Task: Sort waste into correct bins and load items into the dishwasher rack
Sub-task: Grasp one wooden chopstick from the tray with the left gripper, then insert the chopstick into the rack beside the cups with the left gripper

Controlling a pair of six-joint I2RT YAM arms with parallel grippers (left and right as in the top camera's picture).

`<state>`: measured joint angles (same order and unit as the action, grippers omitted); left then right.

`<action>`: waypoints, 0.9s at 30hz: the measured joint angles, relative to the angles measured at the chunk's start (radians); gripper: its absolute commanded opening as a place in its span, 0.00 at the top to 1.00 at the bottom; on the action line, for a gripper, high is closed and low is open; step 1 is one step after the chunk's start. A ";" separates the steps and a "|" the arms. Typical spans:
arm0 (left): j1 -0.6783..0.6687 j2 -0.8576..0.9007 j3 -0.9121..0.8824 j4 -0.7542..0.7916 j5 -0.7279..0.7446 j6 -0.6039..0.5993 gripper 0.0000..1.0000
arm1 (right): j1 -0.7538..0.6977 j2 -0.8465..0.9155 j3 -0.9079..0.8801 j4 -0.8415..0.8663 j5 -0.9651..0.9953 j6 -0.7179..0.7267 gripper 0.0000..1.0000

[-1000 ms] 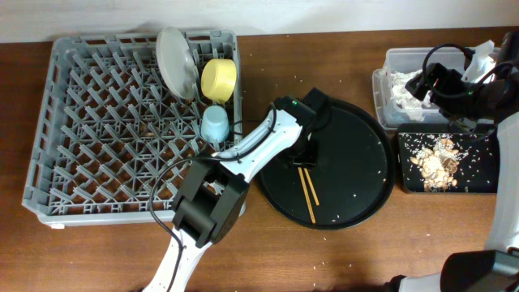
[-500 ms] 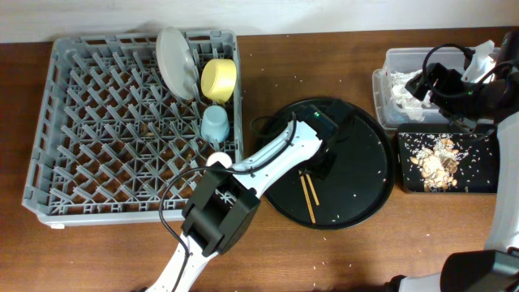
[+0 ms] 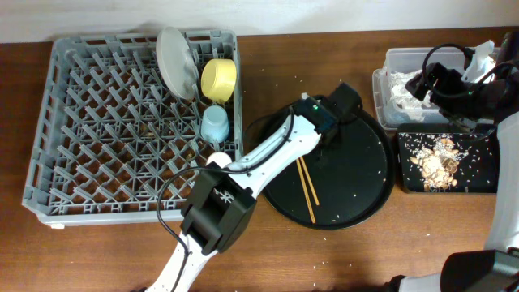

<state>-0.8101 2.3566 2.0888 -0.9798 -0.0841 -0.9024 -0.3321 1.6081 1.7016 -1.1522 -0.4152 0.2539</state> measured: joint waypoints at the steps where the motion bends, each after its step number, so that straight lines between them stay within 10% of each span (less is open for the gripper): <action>1: 0.002 0.010 -0.001 0.002 -0.019 -0.023 0.50 | 0.000 0.000 0.000 0.000 0.000 0.000 0.02; 9: 0.036 0.090 -0.013 -0.024 -0.066 -0.116 0.51 | 0.000 0.000 0.000 0.000 0.000 -0.001 0.02; 11: 0.036 0.090 -0.013 -0.024 -0.056 -0.116 0.63 | 0.000 0.000 0.000 0.000 0.000 -0.001 0.02; 13: 0.039 0.090 -0.013 -0.027 -0.029 -0.109 1.00 | 0.000 0.000 0.000 0.000 0.000 0.000 0.02; 20: 0.041 0.090 -0.009 -0.038 -0.001 -0.084 0.99 | 0.000 0.000 0.000 0.000 0.000 0.000 0.02; 27: 0.108 0.043 0.245 -0.263 0.006 0.447 0.99 | 0.000 0.000 0.000 0.001 0.000 0.000 0.02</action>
<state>-0.7021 2.3997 2.3341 -1.2427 -0.0784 -0.4549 -0.3321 1.6081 1.7016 -1.1515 -0.4152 0.2535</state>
